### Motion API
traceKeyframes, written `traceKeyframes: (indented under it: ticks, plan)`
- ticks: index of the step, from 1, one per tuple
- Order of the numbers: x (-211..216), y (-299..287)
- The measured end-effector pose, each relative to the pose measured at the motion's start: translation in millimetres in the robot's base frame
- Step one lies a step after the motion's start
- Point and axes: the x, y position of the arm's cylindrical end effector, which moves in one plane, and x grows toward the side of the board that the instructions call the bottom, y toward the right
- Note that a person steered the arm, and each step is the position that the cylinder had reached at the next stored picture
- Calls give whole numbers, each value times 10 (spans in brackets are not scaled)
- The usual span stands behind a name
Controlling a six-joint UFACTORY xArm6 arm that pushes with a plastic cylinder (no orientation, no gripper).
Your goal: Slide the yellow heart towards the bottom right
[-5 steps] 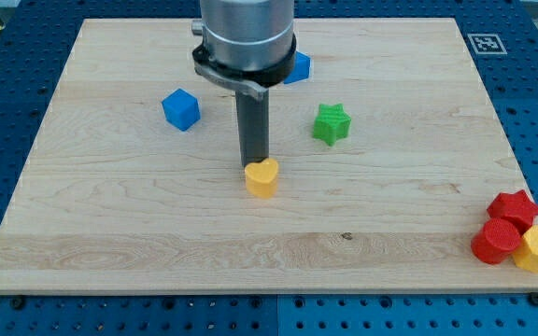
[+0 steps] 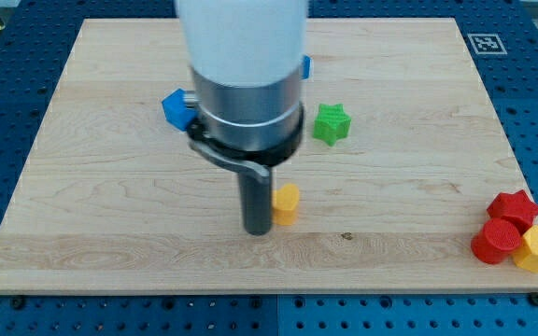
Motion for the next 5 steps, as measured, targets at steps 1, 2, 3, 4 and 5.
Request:
traceKeyframes:
  ticks: [1, 2, 3, 4, 5]
  plan:
    - [-106, 309]
    - [-357, 255]
    - [-648, 191]
    - [-703, 489]
    - [-624, 876]
